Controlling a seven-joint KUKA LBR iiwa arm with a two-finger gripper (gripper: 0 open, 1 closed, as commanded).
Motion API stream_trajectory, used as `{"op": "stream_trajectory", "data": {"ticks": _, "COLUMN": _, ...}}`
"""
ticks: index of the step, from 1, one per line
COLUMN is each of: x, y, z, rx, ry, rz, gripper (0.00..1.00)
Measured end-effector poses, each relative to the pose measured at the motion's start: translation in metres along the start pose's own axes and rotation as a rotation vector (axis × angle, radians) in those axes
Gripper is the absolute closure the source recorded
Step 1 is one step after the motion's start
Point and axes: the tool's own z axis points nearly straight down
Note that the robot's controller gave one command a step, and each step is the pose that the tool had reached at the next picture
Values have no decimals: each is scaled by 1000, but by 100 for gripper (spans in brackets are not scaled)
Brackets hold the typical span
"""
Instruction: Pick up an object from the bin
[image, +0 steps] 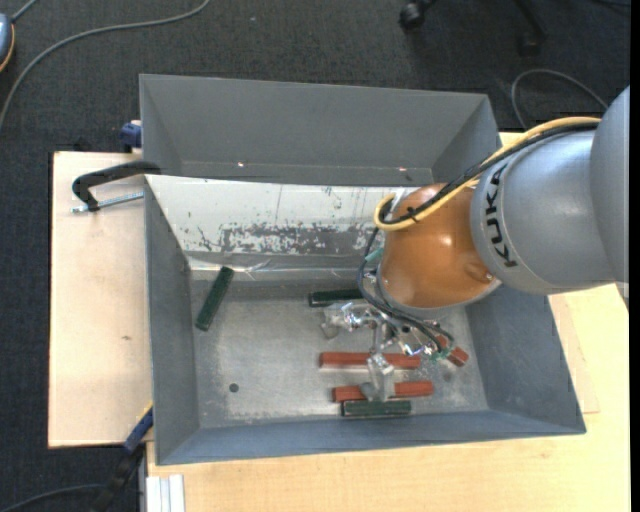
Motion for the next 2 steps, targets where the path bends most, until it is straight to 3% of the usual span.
{"op": "stream_trajectory", "data": {"ticks": 1, "x": -2, "y": 1, "z": -3, "rx": 1, "ry": -6, "rz": -2, "gripper": 100}}
{"op": "stream_trajectory", "data": {"ticks": 2, "x": -10, "y": -15, "z": -144, "rx": 8, "ry": -18, "rz": -63, "gripper": 100}}
